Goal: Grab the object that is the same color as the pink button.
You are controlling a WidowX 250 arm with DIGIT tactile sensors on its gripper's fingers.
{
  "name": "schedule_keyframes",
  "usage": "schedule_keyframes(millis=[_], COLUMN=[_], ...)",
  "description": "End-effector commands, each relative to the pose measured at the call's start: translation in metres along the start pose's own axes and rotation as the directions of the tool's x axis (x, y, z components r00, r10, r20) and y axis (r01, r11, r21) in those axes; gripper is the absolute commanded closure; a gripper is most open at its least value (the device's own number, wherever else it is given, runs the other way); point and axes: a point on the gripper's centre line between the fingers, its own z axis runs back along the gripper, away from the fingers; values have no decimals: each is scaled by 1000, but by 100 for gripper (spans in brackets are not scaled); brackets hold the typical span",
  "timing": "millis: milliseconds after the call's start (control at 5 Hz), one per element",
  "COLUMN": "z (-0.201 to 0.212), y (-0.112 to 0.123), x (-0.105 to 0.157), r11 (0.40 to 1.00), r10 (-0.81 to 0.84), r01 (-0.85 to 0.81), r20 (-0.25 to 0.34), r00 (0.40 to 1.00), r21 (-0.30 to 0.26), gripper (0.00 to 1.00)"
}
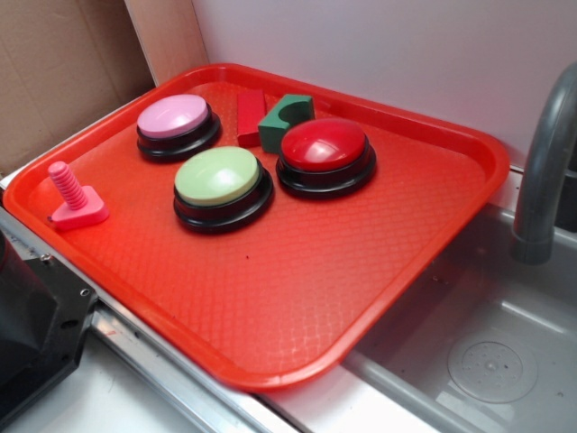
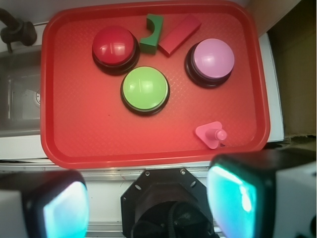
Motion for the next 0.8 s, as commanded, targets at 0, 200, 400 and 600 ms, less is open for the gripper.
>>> schedule_keyframes(millis=[0, 200, 400, 600], z=[0, -40, -57, -80], y=[0, 51, 85, 122], x=[0, 28, 40, 36], r11=[1000, 989, 984, 985], r10=[0, 147, 149, 139], r01=[0, -144, -142, -134], r20=[0, -92, -64, -42], r00=[1000, 985, 987, 989], r21=[0, 43, 104, 106], gripper=[0, 0, 0, 0])
